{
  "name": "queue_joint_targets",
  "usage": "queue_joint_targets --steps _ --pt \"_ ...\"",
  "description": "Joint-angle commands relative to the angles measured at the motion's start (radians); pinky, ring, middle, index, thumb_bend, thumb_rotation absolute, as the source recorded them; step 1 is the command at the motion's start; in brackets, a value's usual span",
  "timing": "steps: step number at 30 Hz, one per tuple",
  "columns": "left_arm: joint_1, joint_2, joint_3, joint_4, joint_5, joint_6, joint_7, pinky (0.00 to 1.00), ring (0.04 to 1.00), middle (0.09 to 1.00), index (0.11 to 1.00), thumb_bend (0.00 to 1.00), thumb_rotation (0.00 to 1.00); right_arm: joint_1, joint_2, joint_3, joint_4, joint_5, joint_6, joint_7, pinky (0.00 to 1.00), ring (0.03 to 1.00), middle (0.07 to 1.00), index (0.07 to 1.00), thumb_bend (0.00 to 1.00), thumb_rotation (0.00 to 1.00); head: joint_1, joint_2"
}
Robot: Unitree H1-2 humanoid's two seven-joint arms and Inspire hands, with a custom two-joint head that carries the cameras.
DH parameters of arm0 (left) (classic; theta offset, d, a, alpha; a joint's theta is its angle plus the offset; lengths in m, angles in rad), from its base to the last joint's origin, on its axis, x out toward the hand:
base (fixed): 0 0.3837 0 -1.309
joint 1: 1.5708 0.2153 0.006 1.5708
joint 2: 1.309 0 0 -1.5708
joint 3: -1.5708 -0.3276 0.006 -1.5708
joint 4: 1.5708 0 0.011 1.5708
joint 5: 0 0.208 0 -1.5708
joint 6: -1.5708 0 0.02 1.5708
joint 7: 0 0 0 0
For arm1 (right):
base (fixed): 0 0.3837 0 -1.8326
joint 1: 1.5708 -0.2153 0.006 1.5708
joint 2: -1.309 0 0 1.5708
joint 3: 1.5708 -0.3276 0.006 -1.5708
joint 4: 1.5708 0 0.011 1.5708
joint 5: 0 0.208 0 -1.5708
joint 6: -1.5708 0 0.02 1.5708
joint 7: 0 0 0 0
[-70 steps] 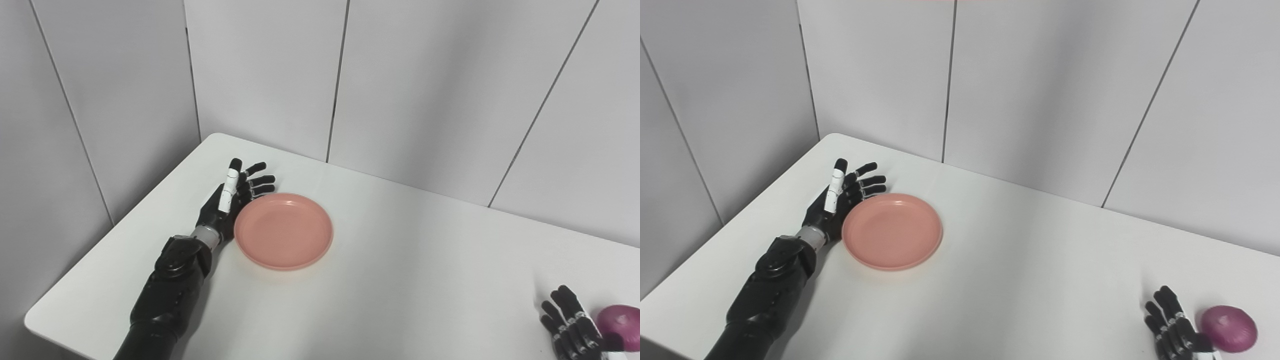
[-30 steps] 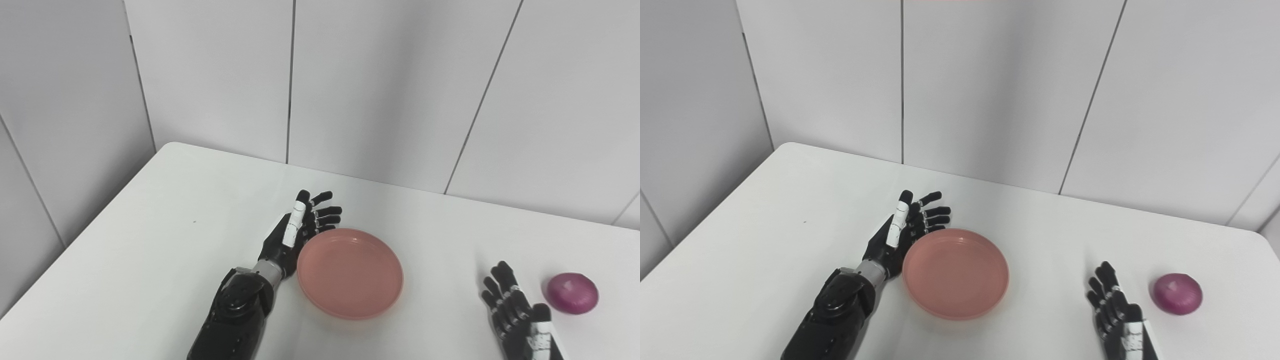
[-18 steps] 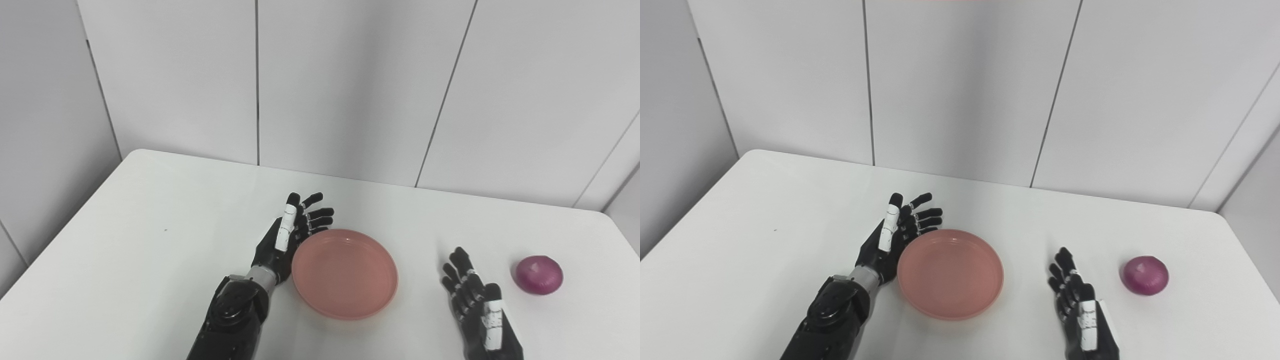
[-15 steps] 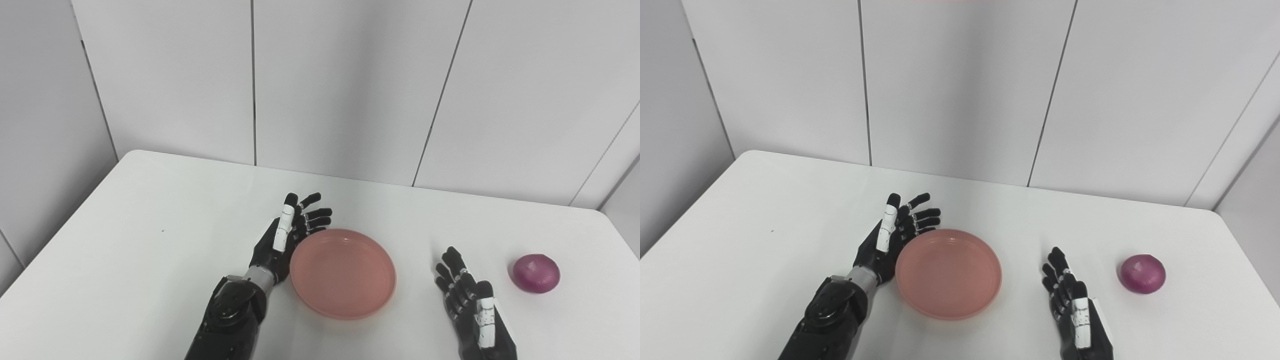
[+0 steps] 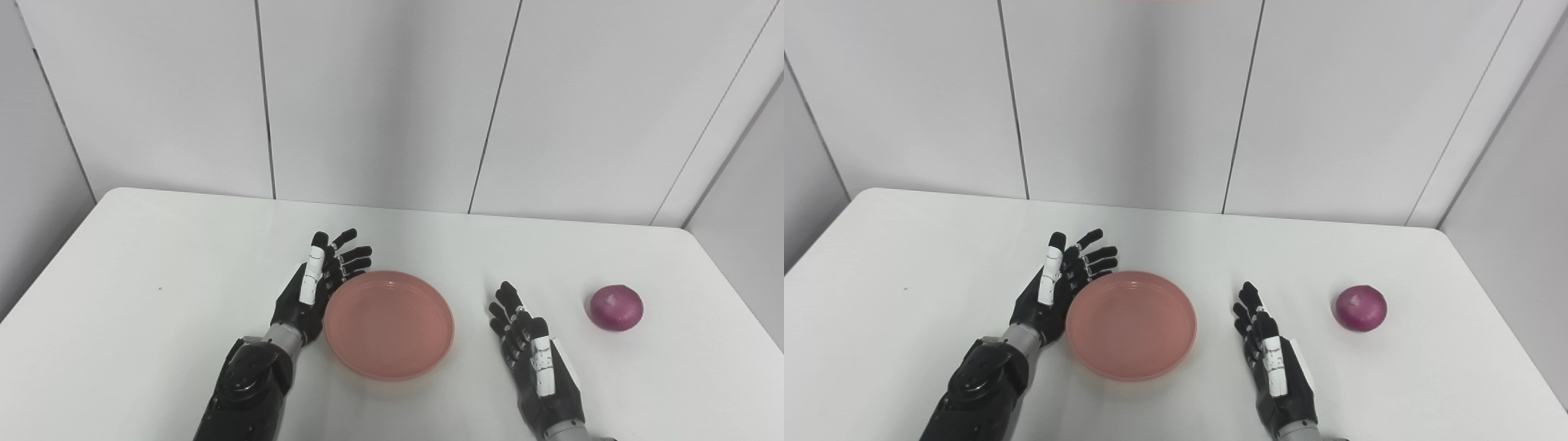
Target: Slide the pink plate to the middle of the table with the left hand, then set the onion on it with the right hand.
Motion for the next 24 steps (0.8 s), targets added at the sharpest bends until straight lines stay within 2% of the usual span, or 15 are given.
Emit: queue_joint_targets --steps 1,8,15,21,24 --pt "0.016 0.02 0.011 0.048 -0.005 0.065 0.01 0.83 0.813 0.793 0.878 0.9 1.0 0.036 0.037 0.013 0.067 0.004 0.001 -0.009 1.0 0.976 0.981 0.973 0.96 0.96 -0.01 -0.003" --pt "0.003 0.038 0.019 0.085 -0.004 0.048 -0.002 0.81 0.807 0.793 0.869 0.9 1.0 0.03 0.054 -0.001 0.058 0.012 -0.012 -0.03 1.0 0.958 0.963 0.958 0.94 0.91 -0.047 -0.015" --pt "-0.012 0.056 0.035 0.114 -0.006 0.043 0.001 0.83 0.809 0.785 0.871 0.9 1.0 0.026 0.043 -0.017 -0.044 0.011 -0.01 -0.049 0.98 0.944 0.949 0.948 1.0 0.89 -0.086 -0.026" --pt "-0.022 0.07 0.039 0.132 -0.008 0.036 -0.011 0.84 0.812 0.785 0.875 0.91 1.0 0.009 0.023 -0.041 -0.146 -0.013 0.003 -0.082 0.89 0.903 0.895 0.929 1.0 0.89 -0.132 -0.037" --pt "-0.027 0.073 0.04 0.144 -0.014 0.033 -0.018 0.83 0.804 0.782 0.88 0.89 1.0 -0.006 -0.008 -0.047 -0.201 -0.05 0.021 -0.094 0.86 0.888 0.886 0.936 0.98 0.89 -0.142 -0.04"
